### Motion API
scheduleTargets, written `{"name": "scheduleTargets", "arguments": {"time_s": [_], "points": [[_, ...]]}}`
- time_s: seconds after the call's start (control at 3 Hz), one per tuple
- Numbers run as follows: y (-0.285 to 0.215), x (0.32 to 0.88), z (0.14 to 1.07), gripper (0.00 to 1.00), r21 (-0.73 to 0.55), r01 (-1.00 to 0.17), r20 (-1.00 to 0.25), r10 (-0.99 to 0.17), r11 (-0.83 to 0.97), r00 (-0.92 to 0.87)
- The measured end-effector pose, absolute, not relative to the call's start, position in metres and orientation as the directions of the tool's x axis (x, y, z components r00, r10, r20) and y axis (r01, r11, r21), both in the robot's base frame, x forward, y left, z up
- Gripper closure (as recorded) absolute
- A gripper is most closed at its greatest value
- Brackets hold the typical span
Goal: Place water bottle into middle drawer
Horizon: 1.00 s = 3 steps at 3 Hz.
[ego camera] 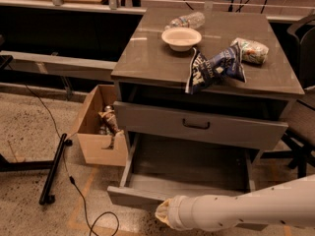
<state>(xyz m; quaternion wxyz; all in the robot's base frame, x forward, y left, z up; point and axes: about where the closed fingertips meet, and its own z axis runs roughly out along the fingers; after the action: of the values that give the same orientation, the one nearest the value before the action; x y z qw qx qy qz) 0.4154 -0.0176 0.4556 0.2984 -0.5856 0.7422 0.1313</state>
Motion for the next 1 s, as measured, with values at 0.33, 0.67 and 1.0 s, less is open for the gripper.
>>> {"name": "scheduleTargets", "arguments": {"time_s": [0.33,0.67,1.0], "points": [[-0.016,0.427,0.441,1.00,-0.194,-0.923,-0.587,-0.793,0.331,-0.161],[-0.019,0.444,0.433,1.00,-0.256,-0.883,-0.580,-0.793,0.393,-0.185],[-0.020,0.465,0.429,1.00,-0.315,-0.837,-0.581,-0.788,0.448,-0.203]]}}
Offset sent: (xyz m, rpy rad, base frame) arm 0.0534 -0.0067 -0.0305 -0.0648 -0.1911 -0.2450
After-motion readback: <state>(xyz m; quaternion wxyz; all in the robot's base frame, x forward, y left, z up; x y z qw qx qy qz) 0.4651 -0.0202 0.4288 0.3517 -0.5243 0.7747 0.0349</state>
